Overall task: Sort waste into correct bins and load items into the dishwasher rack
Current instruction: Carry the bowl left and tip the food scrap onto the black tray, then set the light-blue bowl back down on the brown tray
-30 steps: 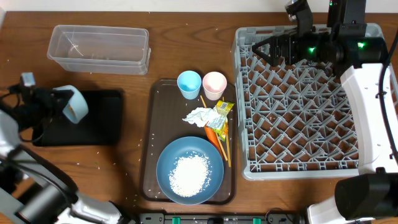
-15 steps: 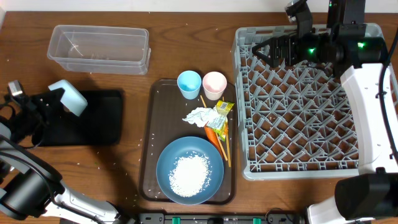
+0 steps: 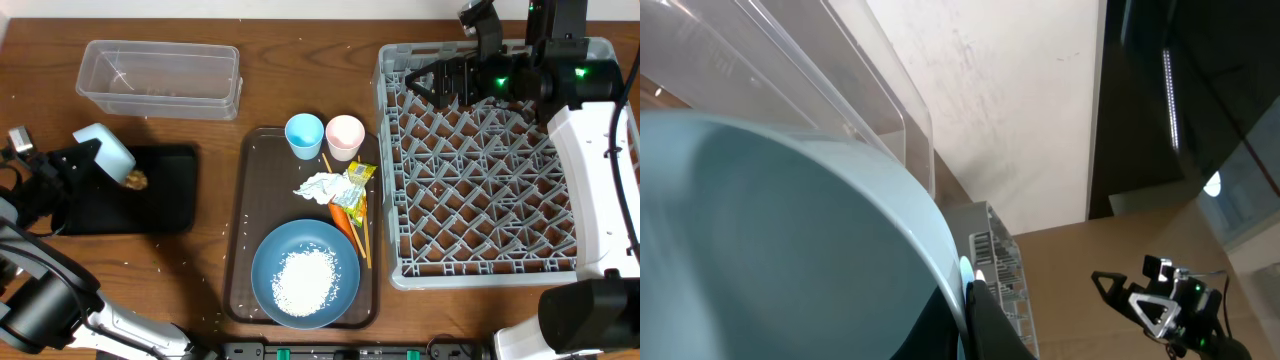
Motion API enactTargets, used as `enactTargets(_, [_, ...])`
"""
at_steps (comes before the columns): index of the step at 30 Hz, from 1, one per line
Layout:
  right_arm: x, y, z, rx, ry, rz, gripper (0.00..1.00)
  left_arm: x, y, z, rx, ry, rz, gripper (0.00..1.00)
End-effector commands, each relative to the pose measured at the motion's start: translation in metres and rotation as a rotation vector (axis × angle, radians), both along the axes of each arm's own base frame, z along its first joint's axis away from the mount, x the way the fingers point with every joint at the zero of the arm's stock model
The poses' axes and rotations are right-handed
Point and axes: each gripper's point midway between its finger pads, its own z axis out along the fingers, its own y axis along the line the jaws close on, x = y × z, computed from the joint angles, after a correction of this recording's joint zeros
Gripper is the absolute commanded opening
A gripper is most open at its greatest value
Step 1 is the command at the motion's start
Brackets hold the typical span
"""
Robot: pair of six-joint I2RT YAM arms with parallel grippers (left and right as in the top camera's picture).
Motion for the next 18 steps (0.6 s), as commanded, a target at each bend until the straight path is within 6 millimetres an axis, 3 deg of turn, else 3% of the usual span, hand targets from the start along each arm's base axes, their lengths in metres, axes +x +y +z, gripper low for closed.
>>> enactTargets(1, [-0.001,0.003,0.014,0.011,-0.029,0.003,0.97,0.001,-0.009,0.025,0.056,-0.075,-0.022,0.06])
enactTargets(5, [0.0,0.003,0.015,0.011,-0.033,0.003,0.97,0.006,-0.031,0.051,0.226,-0.054,-0.049,0.06])
enactTargets(11, [0.0,0.003,0.015,0.011,-0.034,0.002,0.97,0.012,-0.093,0.065,0.625,0.102,-0.085,0.06])
enactTargets(14, [0.0,0.003,0.014,0.011,-0.032,0.002,0.97,0.01,-0.132,0.06,0.798,0.163,-0.146,0.06])
enactTargets(18, [-0.001,0.003,0.013,0.01,-0.024,0.002,0.98,0.003,-0.18,0.034,0.971,0.256,-0.275,0.06])
